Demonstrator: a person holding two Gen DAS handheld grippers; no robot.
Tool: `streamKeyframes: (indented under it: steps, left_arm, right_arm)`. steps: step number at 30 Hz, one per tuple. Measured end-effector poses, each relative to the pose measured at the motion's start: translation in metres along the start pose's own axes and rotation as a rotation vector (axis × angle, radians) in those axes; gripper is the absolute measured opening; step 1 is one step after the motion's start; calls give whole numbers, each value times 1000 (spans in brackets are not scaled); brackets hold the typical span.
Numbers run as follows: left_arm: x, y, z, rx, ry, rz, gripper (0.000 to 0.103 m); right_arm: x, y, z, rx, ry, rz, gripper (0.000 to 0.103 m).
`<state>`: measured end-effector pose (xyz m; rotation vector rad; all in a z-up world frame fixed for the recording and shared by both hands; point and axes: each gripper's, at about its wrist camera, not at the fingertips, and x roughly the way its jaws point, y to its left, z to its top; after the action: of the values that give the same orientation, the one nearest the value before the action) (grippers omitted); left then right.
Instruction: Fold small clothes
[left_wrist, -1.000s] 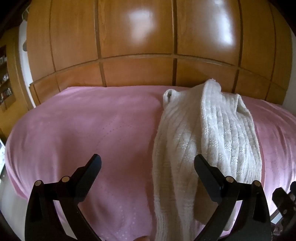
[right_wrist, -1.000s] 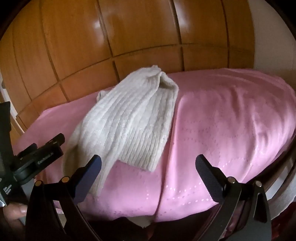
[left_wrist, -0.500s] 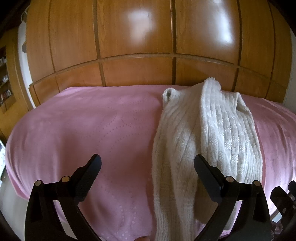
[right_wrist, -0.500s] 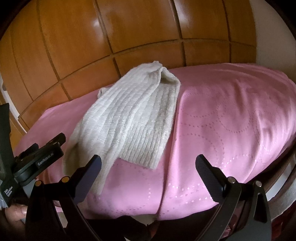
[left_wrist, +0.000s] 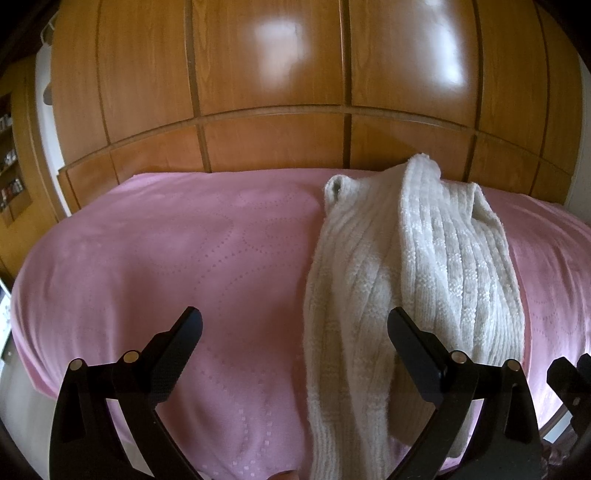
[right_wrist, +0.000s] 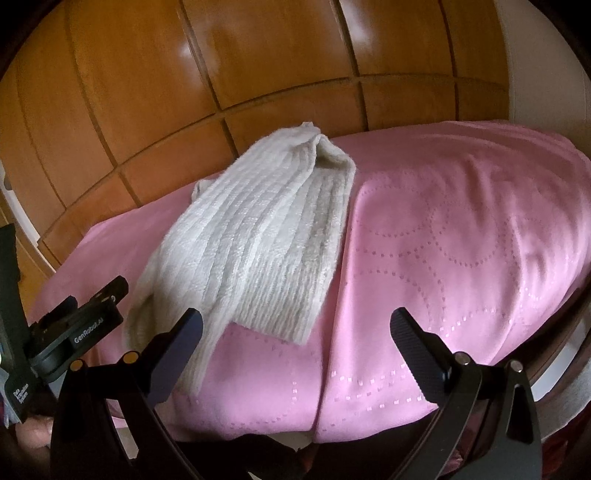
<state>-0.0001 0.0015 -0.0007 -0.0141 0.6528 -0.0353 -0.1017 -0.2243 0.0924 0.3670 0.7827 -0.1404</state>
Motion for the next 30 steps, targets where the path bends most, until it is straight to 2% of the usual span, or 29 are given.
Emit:
streamKeyframes:
  steps: [4,8,10,11,13,16,18,19,20,21,22,23,24,25,26,27,28,30]
  left_arm:
    - [0,2,-1,-21,-6,-25,99]
    - [4,11,3,-4,17,-69,99]
    - [6,22,7,-1,27,-74,99]
    - [5,31,10,-16,17,-81,99]
    - [2,47,14,-32,-7,-78,99]
    - [-1,57,16,-34,-72,-147,99]
    - [-1,57,10,-34,-61,-231,99]
    - [0,55,7,-27,-49,-253,99]
    - [1,48,1,4,-28,-272,99]
    - [2,40,-5,38,-22,-274,98]
    - [5,32,-11,70,0,-281,97]
    - [8,23,-19,100,35,-296,93]
    - [11,16,-26,117,86,-312,89]
    - [17,5,-33,146,129,-328,78]
    - [22,0,-37,161,168,-331,69]
    - [27,-9,-40,182,202,-333,48]
    - [29,-10,-42,183,228,-343,26]
    - [29,-4,-41,162,257,-370,15]
  right_arm:
    - [3,-3,5,0,14,17,101]
    - [15,-8,26,3,49,108,101]
    - [23,-10,37,0,50,124,99]
    - [30,-10,42,3,62,140,94]
    - [46,-10,48,24,111,186,77]
    - [72,-3,54,36,159,237,69]
    - [87,5,55,41,188,279,69]
    - [97,10,56,43,201,272,68]
    - [105,13,56,46,216,272,64]
    - [112,17,55,40,234,279,54]
    - [115,24,56,11,237,271,50]
    - [115,28,57,-17,222,268,44]
    - [111,32,59,-64,204,270,31]
    - [110,35,62,-99,198,259,18]
    - [107,35,65,-134,190,243,13]
    - [104,33,68,-161,178,235,6]
    - [98,29,73,-180,162,229,6]
    - [85,17,83,-208,128,200,6]
